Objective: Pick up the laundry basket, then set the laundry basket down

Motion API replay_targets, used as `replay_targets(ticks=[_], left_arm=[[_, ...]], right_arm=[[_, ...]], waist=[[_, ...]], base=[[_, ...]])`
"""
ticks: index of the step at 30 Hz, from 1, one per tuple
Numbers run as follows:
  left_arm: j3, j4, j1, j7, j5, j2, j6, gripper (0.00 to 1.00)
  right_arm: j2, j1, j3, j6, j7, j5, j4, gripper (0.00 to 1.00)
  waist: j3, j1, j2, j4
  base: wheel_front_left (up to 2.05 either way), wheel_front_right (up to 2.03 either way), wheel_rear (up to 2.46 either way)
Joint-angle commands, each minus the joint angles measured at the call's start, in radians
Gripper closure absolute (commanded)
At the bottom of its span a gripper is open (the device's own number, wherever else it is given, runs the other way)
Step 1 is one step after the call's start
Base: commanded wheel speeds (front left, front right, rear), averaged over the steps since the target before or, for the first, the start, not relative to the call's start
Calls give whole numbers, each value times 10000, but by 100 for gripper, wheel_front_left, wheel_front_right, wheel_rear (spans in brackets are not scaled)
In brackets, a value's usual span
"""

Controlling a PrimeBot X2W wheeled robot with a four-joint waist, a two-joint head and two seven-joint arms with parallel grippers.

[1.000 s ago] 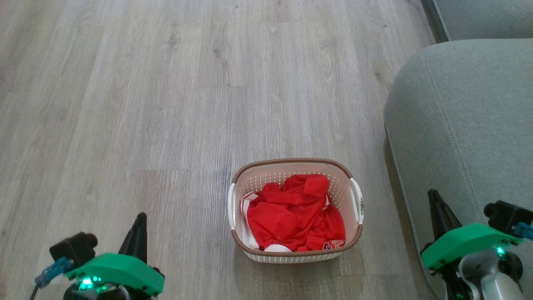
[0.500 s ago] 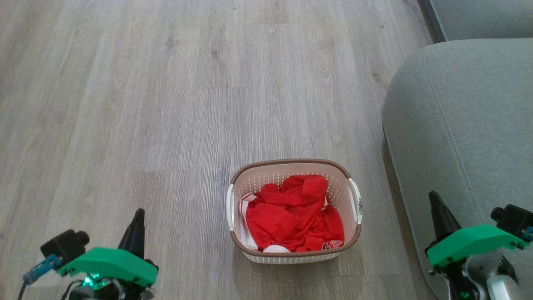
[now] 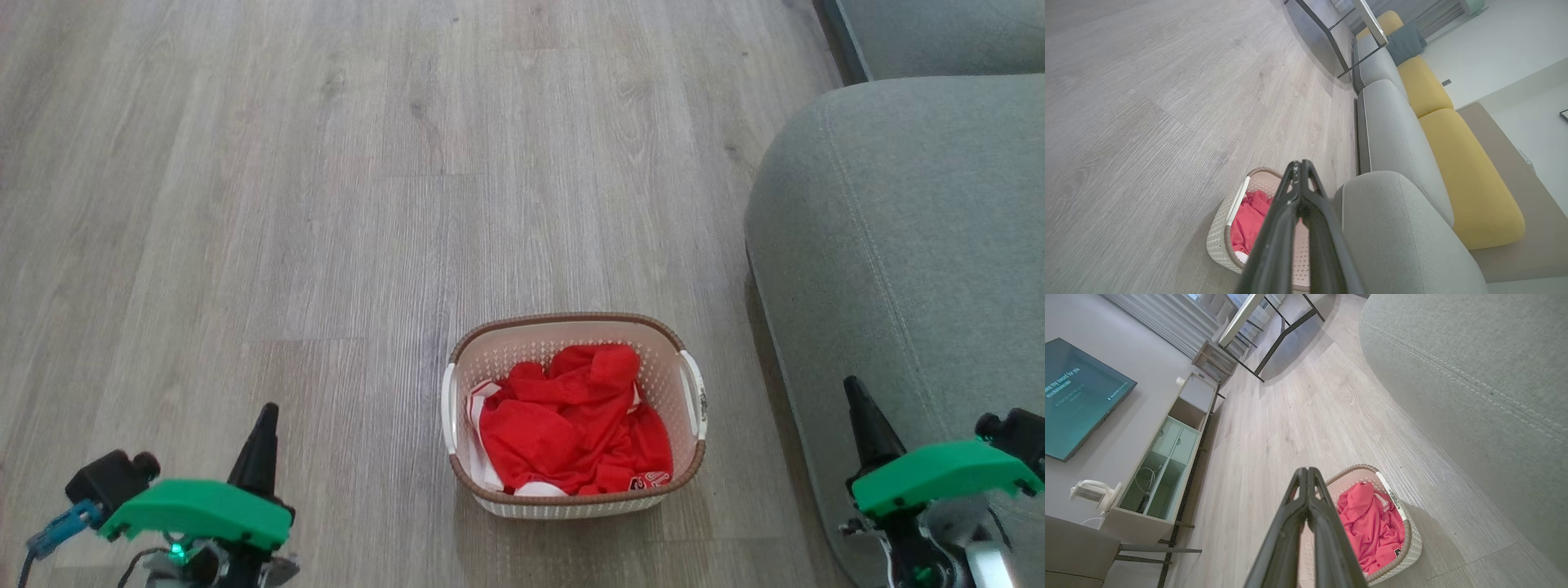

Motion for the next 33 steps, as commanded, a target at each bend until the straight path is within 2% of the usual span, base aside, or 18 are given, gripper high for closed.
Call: replay_targets(ticks=[1,33], left_arm=[[369,-238,-556,52,-251,7,-129,100],[1242,483,-1130,606,-3440,-372,-803,100]], right_arm=[[-79,-573,50,-30,64,315,-277,100],[-103,-830,-91,-45,355,4141,227,100]], waist=[[-4,0,0,-6],[-88,0,0,-156]], base=[[0,0,0],[0,0,0]])
